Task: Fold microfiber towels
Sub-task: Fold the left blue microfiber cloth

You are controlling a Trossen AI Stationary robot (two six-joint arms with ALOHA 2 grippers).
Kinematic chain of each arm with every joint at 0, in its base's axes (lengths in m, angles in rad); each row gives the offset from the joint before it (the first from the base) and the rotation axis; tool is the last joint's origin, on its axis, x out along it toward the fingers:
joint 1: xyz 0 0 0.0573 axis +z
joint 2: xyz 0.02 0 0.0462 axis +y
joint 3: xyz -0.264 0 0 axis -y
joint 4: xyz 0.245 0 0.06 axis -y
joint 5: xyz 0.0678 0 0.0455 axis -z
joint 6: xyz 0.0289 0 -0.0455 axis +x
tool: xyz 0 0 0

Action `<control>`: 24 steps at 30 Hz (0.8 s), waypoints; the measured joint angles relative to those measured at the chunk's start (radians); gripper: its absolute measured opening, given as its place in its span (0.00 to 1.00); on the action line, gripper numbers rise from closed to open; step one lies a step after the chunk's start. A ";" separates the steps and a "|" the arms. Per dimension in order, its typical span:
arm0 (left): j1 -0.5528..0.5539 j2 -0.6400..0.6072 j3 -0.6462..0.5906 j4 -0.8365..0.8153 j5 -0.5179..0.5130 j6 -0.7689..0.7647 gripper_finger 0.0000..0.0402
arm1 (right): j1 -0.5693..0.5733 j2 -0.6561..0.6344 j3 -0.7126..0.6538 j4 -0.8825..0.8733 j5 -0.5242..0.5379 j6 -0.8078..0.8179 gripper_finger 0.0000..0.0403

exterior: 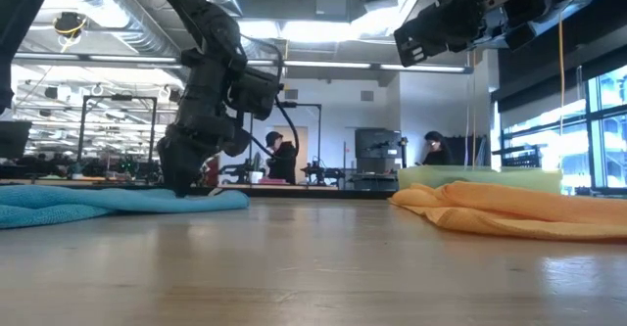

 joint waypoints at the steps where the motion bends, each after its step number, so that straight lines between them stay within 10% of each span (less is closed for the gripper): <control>1: 0.003 0.004 -0.001 0.000 0.005 0.000 0.54 | 0.000 0.000 0.000 0.000 0.000 0.000 0.03; 12: -0.029 -0.002 -0.001 -0.001 0.203 -0.002 0.54 | -0.002 0.000 0.000 0.000 0.056 -0.005 0.03; 24: -0.049 -0.002 0.043 -0.002 0.109 0.034 0.54 | -0.002 0.000 0.000 0.005 0.077 -0.006 0.03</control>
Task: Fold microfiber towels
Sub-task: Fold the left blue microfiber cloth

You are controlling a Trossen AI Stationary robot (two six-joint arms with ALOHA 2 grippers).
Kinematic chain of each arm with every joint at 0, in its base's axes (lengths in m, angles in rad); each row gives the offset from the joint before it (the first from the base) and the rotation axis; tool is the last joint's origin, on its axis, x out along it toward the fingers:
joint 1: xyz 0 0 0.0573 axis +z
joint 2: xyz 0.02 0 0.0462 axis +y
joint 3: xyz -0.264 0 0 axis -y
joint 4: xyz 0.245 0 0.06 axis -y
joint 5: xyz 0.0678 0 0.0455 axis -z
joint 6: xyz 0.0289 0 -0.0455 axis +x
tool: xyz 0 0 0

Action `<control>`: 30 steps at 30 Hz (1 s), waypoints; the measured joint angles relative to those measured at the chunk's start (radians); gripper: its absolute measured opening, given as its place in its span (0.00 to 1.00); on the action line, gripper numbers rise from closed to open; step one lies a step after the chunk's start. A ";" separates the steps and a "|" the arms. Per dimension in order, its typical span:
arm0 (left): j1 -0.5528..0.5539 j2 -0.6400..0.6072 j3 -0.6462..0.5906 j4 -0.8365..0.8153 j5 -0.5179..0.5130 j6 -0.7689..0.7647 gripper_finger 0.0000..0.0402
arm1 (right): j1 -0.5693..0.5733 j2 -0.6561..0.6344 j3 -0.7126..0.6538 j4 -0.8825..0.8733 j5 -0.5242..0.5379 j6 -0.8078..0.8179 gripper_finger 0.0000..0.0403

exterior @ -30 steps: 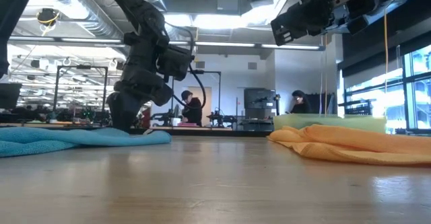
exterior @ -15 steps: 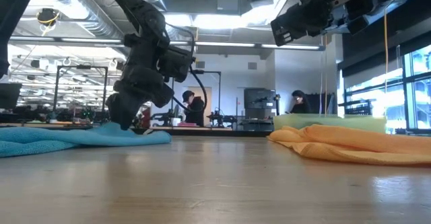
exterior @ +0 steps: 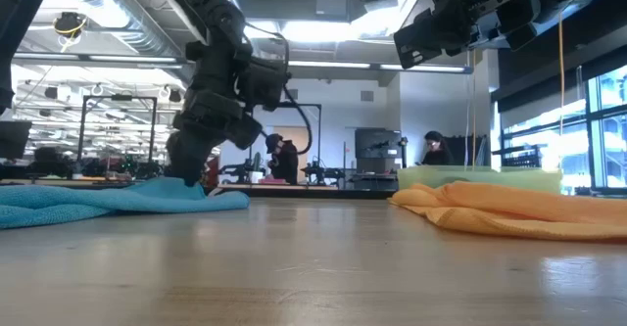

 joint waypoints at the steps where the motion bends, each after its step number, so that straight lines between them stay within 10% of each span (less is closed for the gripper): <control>1: 0.000 0.000 0.011 0.001 -0.009 0.003 0.54 | 0.000 0.000 0.000 0.000 0.000 0.000 0.03; 30: -0.037 0.000 0.033 -0.086 -0.115 0.015 0.54 | 0.000 0.000 0.000 -0.005 0.001 0.000 0.03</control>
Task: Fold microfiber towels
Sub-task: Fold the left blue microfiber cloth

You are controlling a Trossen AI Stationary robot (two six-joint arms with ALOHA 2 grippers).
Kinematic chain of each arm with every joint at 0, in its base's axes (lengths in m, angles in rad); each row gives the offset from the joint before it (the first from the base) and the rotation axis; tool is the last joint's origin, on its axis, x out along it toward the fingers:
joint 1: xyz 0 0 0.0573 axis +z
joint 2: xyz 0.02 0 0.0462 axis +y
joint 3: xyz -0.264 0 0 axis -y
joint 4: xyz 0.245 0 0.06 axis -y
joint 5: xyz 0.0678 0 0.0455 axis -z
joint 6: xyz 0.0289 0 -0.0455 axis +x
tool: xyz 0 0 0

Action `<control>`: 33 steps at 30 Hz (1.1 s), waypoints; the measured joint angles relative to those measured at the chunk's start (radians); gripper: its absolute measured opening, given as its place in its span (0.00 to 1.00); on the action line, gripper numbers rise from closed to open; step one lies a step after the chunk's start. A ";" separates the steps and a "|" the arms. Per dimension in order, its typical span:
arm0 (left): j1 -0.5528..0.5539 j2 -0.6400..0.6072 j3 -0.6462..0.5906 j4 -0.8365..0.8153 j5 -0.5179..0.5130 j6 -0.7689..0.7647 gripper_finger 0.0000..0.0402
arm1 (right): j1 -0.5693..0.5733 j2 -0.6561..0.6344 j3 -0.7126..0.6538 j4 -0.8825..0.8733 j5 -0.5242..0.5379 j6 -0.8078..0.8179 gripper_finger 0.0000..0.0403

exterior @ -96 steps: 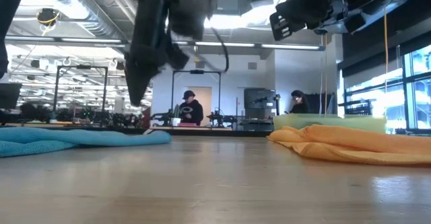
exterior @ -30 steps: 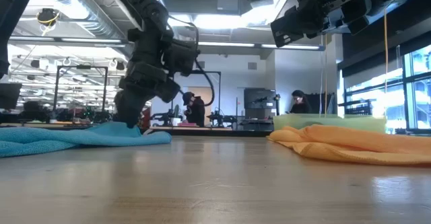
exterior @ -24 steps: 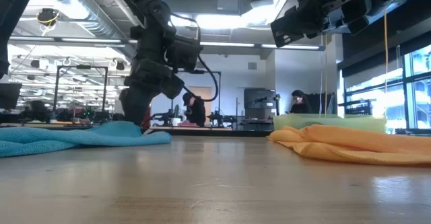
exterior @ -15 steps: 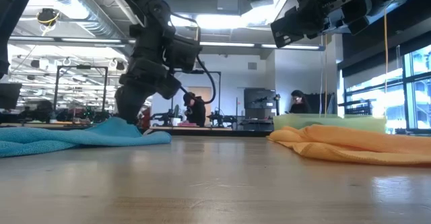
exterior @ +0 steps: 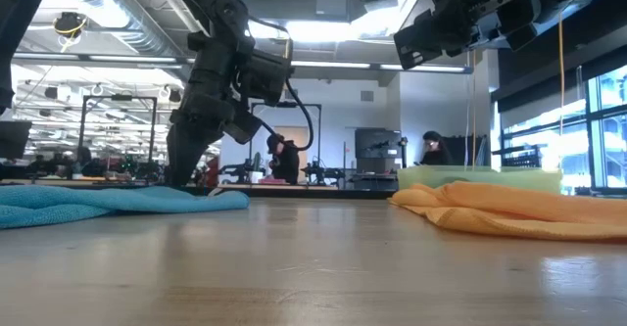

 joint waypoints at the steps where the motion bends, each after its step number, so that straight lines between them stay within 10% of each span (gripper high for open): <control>1: 0.000 0.000 0.000 -0.001 0.000 0.000 0.54 | 0.000 0.000 0.000 0.000 0.000 0.000 0.03; 8: 0.009 0.000 0.000 0.000 -0.146 0.031 0.54 | 0.000 0.000 0.000 0.000 0.000 0.000 0.03; 15: 0.057 0.047 -0.022 0.046 0.045 0.006 0.54 | 0.000 0.000 0.000 -0.005 0.000 0.000 0.03; 33: 0.006 0.075 0.036 -0.067 0.003 0.041 0.41 | 0.000 0.000 0.000 -0.007 0.001 -0.014 0.03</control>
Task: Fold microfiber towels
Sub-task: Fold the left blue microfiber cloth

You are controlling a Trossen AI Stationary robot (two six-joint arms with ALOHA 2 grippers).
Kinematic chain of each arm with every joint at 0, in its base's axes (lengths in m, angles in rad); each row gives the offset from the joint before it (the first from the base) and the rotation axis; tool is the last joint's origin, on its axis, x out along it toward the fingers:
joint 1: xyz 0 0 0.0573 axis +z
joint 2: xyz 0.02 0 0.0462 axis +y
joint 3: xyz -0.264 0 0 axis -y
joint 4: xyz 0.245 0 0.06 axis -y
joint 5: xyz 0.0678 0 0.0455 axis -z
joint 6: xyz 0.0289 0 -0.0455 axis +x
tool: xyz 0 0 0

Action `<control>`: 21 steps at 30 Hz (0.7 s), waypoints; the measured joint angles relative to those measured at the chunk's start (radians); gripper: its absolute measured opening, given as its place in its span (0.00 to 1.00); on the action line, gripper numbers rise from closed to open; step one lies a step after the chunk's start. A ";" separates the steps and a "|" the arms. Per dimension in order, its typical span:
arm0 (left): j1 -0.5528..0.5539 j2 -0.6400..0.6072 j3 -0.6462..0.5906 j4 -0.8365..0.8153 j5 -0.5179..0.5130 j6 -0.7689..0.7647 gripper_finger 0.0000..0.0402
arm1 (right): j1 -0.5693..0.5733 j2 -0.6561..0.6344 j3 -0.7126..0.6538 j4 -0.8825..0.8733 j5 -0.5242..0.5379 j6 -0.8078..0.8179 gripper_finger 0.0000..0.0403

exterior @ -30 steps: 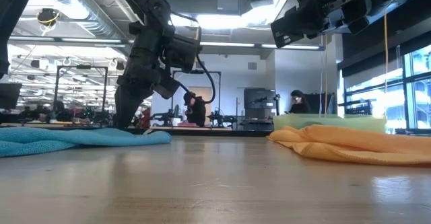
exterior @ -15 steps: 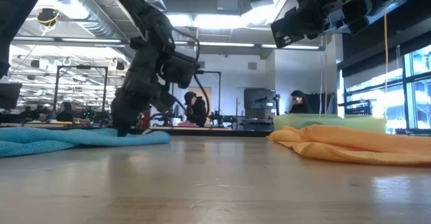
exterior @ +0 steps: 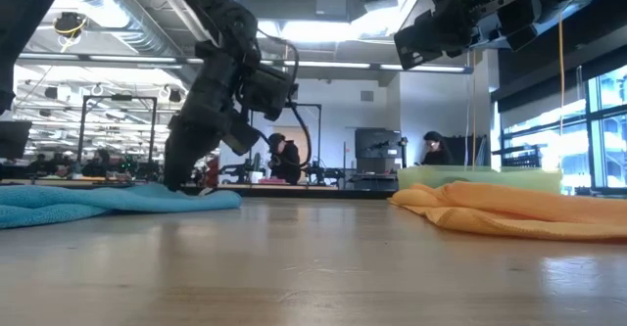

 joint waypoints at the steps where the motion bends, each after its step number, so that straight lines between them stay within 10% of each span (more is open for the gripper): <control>1: -0.007 0.000 -0.001 -0.010 0.001 0.009 0.37 | 0.000 0.000 0.000 0.000 0.000 0.006 0.03; 9: -0.010 0.000 -0.015 -0.112 -0.020 -0.018 0.02 | 0.000 0.000 0.000 -0.007 0.000 0.018 0.03; 21: -0.109 0.000 0.252 -0.311 -0.088 -0.102 0.00 | 0.001 0.000 0.000 -0.017 0.080 -0.004 0.03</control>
